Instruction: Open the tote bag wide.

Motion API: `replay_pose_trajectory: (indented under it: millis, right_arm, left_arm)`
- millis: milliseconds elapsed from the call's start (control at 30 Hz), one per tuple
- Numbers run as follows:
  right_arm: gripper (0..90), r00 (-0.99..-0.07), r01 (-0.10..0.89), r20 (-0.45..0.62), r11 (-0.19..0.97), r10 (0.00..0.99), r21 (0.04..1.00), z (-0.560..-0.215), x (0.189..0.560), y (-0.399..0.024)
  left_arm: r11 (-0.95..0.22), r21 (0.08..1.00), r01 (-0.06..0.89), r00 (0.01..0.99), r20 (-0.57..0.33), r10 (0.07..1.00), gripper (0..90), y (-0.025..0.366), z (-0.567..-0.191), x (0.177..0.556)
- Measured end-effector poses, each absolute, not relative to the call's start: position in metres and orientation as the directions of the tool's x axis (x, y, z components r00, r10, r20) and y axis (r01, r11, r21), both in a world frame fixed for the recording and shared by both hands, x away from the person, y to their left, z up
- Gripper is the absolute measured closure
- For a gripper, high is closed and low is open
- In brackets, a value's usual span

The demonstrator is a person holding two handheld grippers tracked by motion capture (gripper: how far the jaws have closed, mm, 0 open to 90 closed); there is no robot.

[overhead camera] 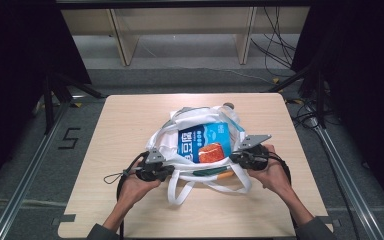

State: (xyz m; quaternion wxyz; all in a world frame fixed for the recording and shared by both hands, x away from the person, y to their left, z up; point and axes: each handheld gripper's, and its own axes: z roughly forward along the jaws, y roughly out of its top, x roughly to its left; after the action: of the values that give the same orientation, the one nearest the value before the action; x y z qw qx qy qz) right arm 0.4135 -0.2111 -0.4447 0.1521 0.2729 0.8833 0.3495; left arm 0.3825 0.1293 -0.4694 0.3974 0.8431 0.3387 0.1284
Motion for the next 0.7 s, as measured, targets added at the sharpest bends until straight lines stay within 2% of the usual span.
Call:
replay_pose_trajectory:
  millis: [67,200,433,700]
  right_arm:
    - [90.0,-0.793,0.374,-0.083,0.590,0.604,0.716,-0.439,0.411,-0.211]
    - [90.0,-0.796,0.382,-0.053,0.567,0.603,0.730,-0.430,0.409,-0.216]
    - [89.9,-0.783,0.351,-0.062,0.523,0.619,0.777,-0.418,0.406,-0.230]
    - [87.7,-0.778,0.363,-0.044,0.505,0.627,0.783,-0.416,0.408,-0.237]
  left_arm:
    - [-0.386,0.787,0.481,0.721,-0.104,0.685,86.3,0.135,-0.463,0.380]
    - [-0.367,0.801,0.473,0.719,-0.110,0.686,85.7,0.138,-0.458,0.376]
    - [-0.310,0.832,0.460,0.711,-0.135,0.691,82.4,0.145,-0.446,0.368]
    - [-0.289,0.843,0.455,0.705,-0.142,0.695,74.3,0.150,-0.446,0.364]
